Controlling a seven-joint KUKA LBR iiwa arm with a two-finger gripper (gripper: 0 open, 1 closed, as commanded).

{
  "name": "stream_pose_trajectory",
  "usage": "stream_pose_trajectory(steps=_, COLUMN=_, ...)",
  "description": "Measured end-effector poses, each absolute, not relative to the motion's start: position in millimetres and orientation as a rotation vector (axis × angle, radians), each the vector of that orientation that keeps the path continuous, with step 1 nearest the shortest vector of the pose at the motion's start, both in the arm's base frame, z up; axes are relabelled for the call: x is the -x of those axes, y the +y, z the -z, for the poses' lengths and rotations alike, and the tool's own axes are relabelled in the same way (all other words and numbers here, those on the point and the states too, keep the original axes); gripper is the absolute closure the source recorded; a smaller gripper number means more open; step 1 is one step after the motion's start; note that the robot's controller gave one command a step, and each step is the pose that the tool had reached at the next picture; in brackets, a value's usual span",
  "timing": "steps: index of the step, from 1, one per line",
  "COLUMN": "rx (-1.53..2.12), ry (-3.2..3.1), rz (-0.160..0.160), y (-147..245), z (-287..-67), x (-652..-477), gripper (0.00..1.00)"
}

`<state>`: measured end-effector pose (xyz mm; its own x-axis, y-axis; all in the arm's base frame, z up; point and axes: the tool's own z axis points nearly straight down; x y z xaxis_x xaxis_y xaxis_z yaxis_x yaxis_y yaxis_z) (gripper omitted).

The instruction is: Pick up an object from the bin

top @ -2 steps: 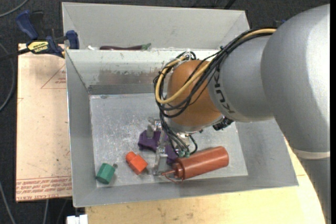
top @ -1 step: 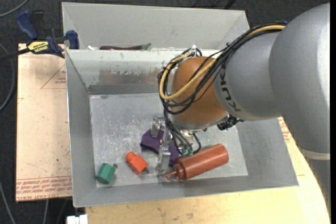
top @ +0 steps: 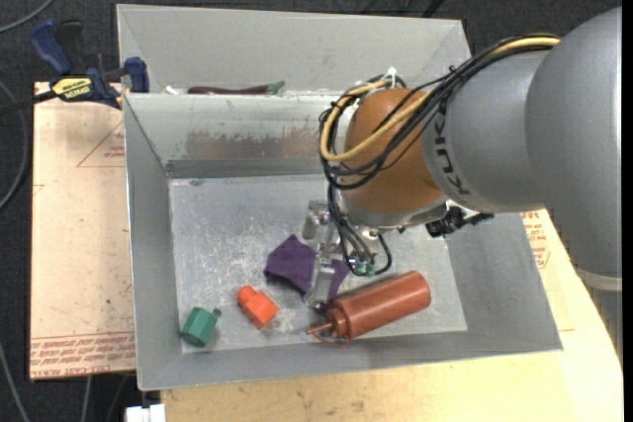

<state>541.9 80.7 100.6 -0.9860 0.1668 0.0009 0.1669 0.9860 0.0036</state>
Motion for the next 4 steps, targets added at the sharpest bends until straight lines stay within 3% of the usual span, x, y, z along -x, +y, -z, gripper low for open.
stream_pose_trajectory(steps=1, rx=0.23, ry=-3.128, rz=0.003, y=86.1, z=-70.2, x=-528.6, gripper=0.0)
stream_pose_trajectory(steps=2, rx=0.324, ry=-3.125, rz=0.009, y=82.0, z=-70.0, x=-530.2, gripper=1.0)
stream_pose_trajectory(steps=4, rx=0.325, ry=-3.125, rz=0.009, y=82.0, z=-70.5, x=-530.1, gripper=1.0)
